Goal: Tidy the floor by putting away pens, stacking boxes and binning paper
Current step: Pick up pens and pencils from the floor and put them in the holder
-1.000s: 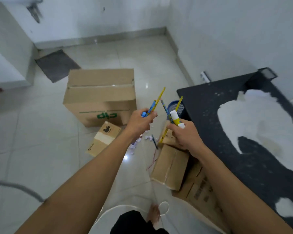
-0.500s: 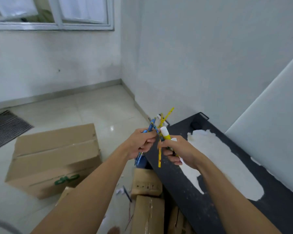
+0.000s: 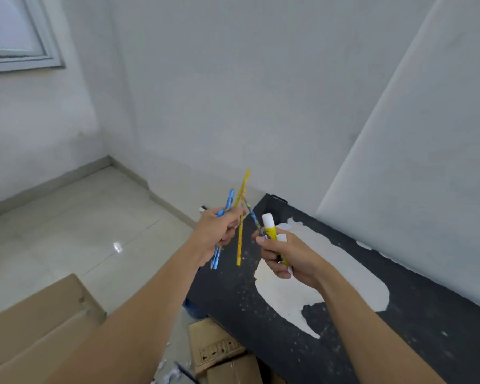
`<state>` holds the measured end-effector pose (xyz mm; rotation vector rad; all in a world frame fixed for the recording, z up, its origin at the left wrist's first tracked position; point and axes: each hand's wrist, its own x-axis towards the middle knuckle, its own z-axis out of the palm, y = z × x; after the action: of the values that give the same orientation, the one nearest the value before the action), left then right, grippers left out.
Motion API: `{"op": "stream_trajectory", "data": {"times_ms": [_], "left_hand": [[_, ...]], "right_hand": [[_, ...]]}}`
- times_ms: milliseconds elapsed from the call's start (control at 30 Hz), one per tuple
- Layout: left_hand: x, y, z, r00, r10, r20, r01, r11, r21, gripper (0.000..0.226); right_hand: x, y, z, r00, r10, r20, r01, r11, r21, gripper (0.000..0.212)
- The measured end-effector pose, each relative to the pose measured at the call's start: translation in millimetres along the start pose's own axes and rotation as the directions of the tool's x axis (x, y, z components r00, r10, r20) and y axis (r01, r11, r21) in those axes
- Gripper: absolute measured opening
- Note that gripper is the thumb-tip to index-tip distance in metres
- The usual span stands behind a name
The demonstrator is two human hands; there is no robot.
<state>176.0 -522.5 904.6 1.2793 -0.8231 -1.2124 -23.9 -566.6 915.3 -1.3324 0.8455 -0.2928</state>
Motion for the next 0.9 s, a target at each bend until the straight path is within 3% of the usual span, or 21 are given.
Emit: {"op": "stream_trajectory", "data": {"times_ms": [233,367,600,900], "left_hand": [[47,-4,29,0.986,-0.018,-0.163,0.015,1.000,-0.023,0.024],[69,-11,45,0.975,-0.011,-0.221,0.013,1.000,0.010,0.025],[104,-43,72,0.954,-0.019,-0.300,0.020,1.000,-0.002,0.024],[196,-54,81,0.952,0.001,-0.307,-0.025,0.997,-0.074,0.019]], "right_hand": [[6,11,-59,0.934,0.095,-0.343,-0.068,0.993,0.092,0.008],[22,15,-94,0.867,0.118,-0.485,-0.134,0.991,0.002,0.015],[65,39,-146,0.831,0.112,-0.545,-0.216,0.968,-0.129,0.009],[143,49,-193,0.773,0.120,-0.623,-0.215,0.973,-0.078,0.011]]}}
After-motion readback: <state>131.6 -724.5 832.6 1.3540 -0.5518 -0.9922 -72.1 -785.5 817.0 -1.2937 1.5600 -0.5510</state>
